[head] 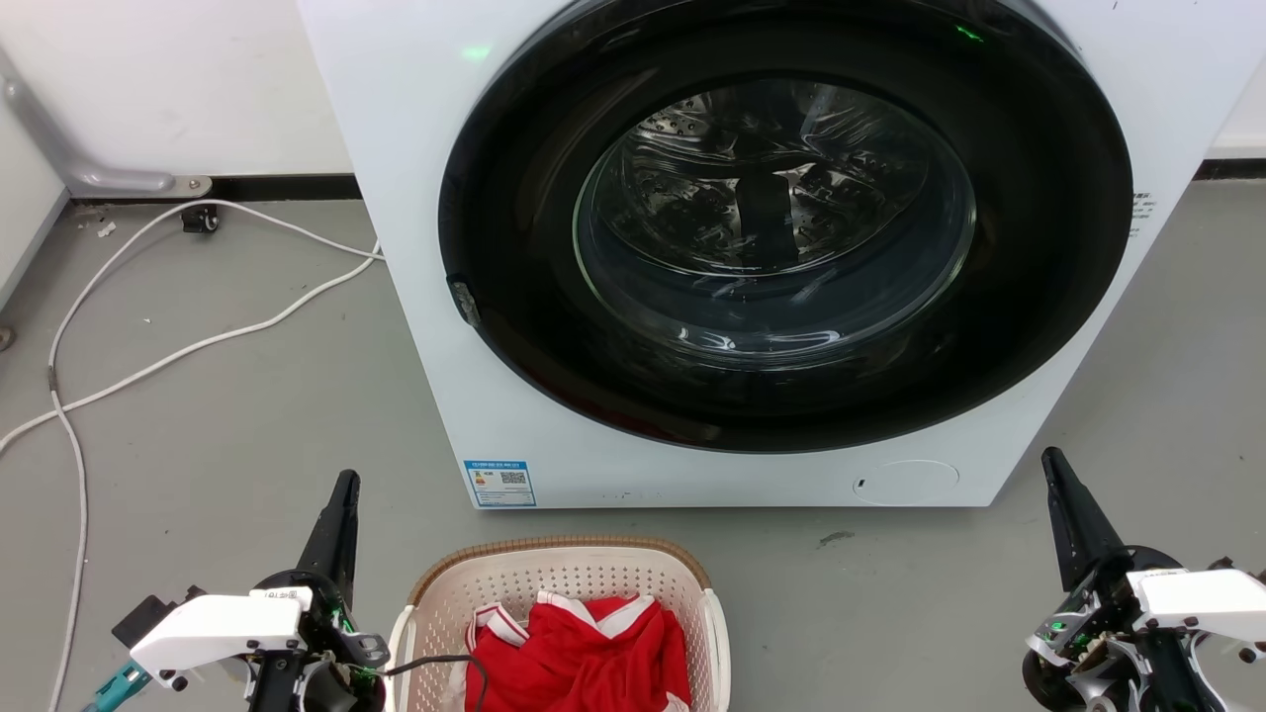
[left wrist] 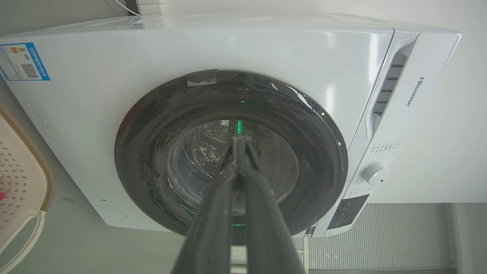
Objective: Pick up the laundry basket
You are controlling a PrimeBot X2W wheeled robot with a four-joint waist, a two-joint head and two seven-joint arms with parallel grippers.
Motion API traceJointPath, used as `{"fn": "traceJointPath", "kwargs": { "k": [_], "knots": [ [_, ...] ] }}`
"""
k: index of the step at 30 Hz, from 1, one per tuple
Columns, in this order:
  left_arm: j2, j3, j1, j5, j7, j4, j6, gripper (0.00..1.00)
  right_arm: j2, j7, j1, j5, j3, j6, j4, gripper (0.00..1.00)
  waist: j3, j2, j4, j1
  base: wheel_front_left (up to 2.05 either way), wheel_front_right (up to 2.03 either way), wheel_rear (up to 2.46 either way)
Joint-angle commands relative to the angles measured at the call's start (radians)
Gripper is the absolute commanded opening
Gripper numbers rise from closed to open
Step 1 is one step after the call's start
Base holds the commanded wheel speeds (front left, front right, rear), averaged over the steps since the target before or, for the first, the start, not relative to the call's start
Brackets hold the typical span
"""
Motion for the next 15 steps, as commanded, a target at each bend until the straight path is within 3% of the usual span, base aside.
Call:
{"fn": "traceJointPath", "kwargs": {
  "k": [1,14,15],
  "knots": [
    [-0.001,0.002,-0.009,0.0,0.002,0.0,-0.004,0.0,-0.003,0.001,-0.011,0.004,0.0,0.0,0.001,0.0,0.0,0.0,0.0,0.0,0.0,0.0,0.0],
    [-0.001,0.002,-0.009,0.0,0.002,0.0,-0.004,0.0,-0.003,0.001,-0.011,0.004,0.0,0.0,0.001,0.0,0.0,0.0,0.0,0.0,0.0,0.0,0.0],
    [0.0,0.0,0.0,0.0,0.0,0.0,0.0,1.0,0.0,0.0,0.0,0.0,0.0,0.0,0.0,1.0,0.0,0.0,0.0,0.0,0.0,0.0,0.0]
  ]
}}
